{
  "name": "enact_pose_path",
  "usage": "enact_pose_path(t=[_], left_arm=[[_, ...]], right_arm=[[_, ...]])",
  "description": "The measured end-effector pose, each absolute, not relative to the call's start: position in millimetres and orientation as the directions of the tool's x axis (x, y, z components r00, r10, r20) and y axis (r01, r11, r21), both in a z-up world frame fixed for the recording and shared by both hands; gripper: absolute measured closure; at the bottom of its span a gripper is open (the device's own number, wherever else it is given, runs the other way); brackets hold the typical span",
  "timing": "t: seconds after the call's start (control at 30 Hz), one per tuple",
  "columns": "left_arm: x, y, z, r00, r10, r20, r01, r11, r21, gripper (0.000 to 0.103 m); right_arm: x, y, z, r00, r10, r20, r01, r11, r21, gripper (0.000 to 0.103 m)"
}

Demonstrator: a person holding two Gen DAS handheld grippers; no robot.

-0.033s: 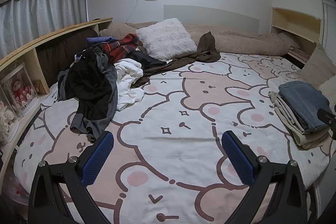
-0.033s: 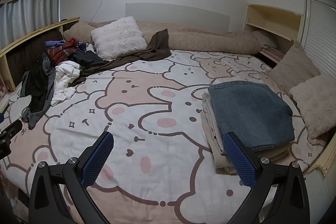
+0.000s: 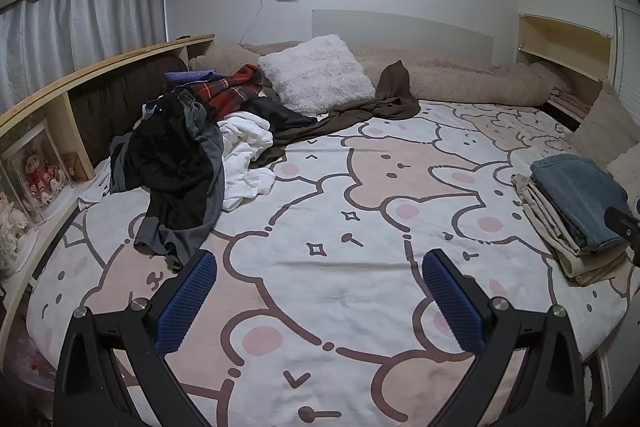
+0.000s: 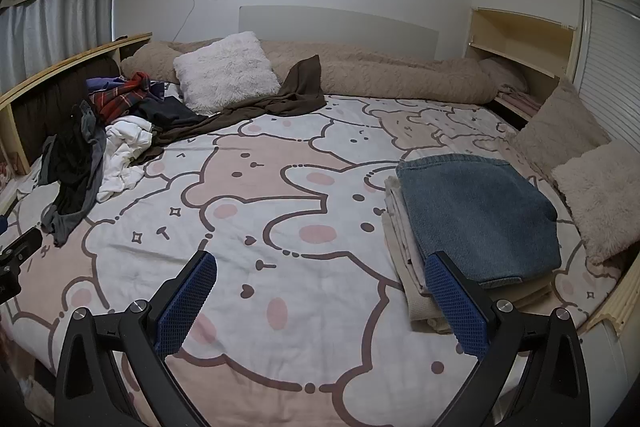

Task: Fold clothes

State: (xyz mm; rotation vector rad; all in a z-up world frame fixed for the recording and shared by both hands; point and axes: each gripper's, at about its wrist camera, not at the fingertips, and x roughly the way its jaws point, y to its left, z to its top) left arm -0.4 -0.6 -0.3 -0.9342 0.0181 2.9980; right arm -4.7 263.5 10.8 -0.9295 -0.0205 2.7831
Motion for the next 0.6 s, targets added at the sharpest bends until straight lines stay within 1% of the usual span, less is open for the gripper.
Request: enact_pose_path(t=[0.2,0.6], left_arm=[[-3.8,3.2,2.6,-0.817,-0.018,-0.576,0.001,-1.000,0.029,0.000],[-1.5,-0.3,-0.5,-0.822,0.004,-0.570,-0.011,-1.000,0.009,0.000]], right_arm=[[-5.5,263.3,10.6,-0.778,0.201,-0.595,-0.189,-0.978,-0.083,0.000],[-4.9,259.3,12.0,-0.777,0.205,-0.595,-0.186,-0.978,-0.094,0.000]])
